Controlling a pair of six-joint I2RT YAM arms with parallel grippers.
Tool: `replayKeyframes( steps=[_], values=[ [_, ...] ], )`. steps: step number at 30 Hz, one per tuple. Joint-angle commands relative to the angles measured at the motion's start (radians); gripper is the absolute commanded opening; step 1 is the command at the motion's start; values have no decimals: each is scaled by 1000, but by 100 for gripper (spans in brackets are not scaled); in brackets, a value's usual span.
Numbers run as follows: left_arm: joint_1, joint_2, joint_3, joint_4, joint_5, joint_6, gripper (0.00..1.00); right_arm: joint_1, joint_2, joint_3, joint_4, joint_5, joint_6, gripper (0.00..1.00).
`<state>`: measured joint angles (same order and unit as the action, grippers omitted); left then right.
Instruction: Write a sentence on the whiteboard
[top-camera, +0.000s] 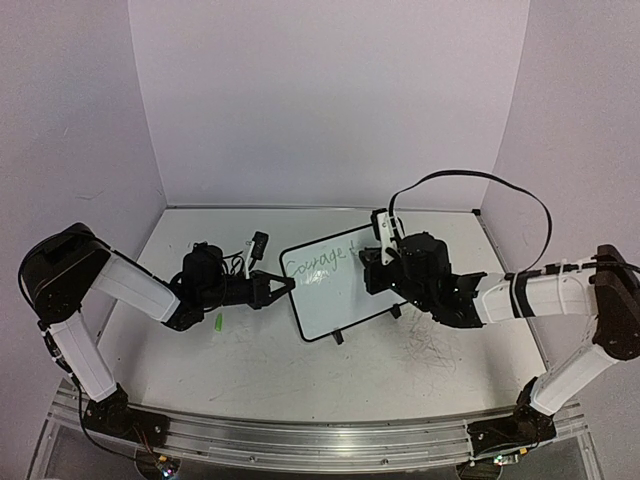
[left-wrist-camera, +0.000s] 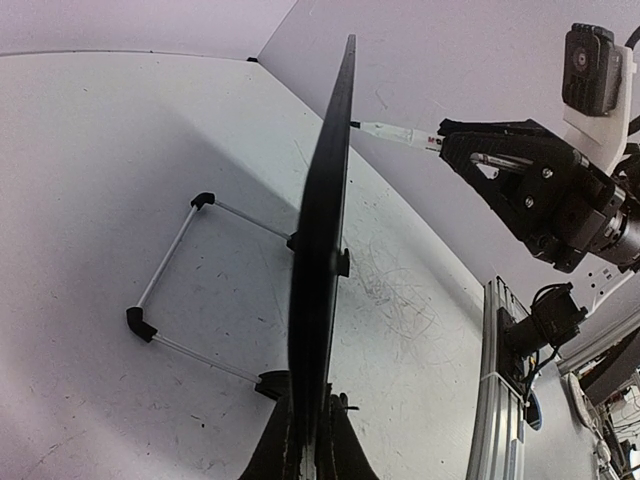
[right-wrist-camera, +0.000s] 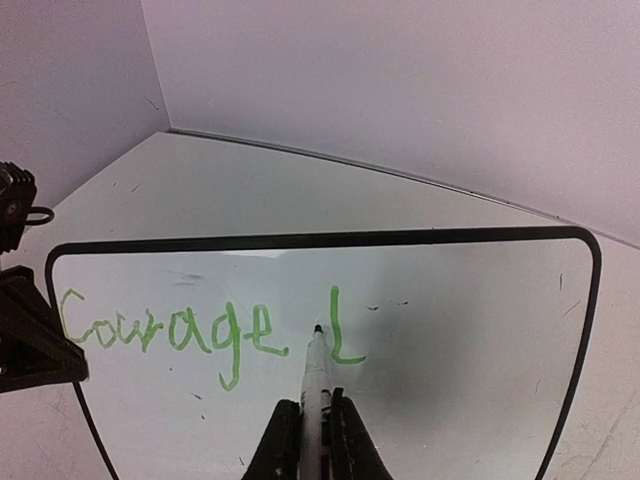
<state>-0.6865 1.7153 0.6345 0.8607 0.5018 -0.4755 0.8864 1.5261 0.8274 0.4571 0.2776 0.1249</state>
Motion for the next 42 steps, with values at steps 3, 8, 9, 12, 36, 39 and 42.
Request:
replayKeyframes(
  steps=[3, 8, 9, 12, 36, 39, 42],
  values=[
    [4, -33, -10, -54, -30, 21, 0, -3, 21, 49, -31, 86, 25, 0],
    [4, -33, -11, -55, -30, 20, 0, 0, -20, 33, -42, 142, 44, 0],
    [4, -34, -12, -55, -31, 20, 0, 3, -54, 1, -13, 149, 44, 0],
    [4, -37, -15, -55, -34, 20, 0, -3, -140, -77, 82, 109, 41, 0],
    [4, -30, -8, -60, -29, 22, 0, -46, -32, -10, 38, -28, 26, 0],
    [3, -32, -7, -60, -30, 23, 0, -47, -24, -7, 38, -26, 26, 0],
    [4, -33, -8, -61, -31, 25, 0, -47, -21, -9, 35, -21, 32, 0]
  ],
)
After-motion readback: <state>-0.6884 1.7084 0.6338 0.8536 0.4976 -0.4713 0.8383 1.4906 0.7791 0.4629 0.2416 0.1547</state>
